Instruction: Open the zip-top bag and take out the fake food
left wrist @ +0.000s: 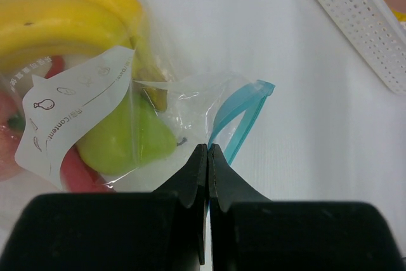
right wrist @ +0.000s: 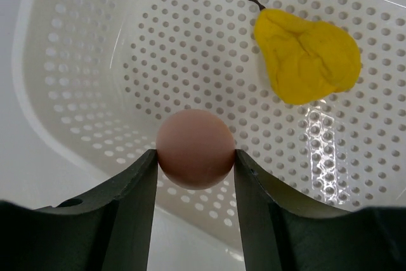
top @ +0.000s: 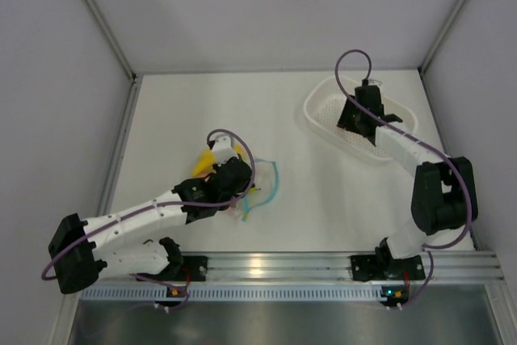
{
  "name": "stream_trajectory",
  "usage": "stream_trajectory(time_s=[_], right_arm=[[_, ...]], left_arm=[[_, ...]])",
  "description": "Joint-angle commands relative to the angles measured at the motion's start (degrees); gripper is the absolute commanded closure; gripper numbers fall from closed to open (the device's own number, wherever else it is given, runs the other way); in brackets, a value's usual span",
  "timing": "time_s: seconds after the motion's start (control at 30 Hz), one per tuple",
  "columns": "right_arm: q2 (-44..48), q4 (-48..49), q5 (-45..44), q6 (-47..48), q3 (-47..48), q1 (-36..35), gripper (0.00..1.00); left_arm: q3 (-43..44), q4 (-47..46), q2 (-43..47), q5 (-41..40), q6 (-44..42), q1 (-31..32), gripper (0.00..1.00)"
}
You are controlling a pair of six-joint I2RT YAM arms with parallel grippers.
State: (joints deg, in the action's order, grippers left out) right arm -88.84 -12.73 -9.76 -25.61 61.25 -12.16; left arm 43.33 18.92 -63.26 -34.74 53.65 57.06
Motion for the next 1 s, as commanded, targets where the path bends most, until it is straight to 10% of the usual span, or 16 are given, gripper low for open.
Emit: stream_trajectory(time_s=[0.0, 0.23, 0.7, 0.97], right_arm=[[-5.88, -2.38, 2.9, 1.7, 6.94, 1.18, 0.61], [-9.52, -6.78, 1.41, 2.49, 13.1, 1.97, 0.31], [15.61, 10.69, 23.99, -2.6, -12.7, -7.34, 0.43], [23.71, 30.28, 18.48, -0.16, -27.13, -30.09, 0.5]], left_arm=[[2.72, -1.51, 2.18, 1.25, -1.61, 0.16, 1.0], [4.13, -1.25, 2.88, 2.4, -3.64, 0.16, 1.0], [6.68, -1.25, 2.8, 2.4, -3.64, 0.16, 1.0], [7.03, -1.25, 1.92, 2.48, -3.73, 0.16, 1.0]])
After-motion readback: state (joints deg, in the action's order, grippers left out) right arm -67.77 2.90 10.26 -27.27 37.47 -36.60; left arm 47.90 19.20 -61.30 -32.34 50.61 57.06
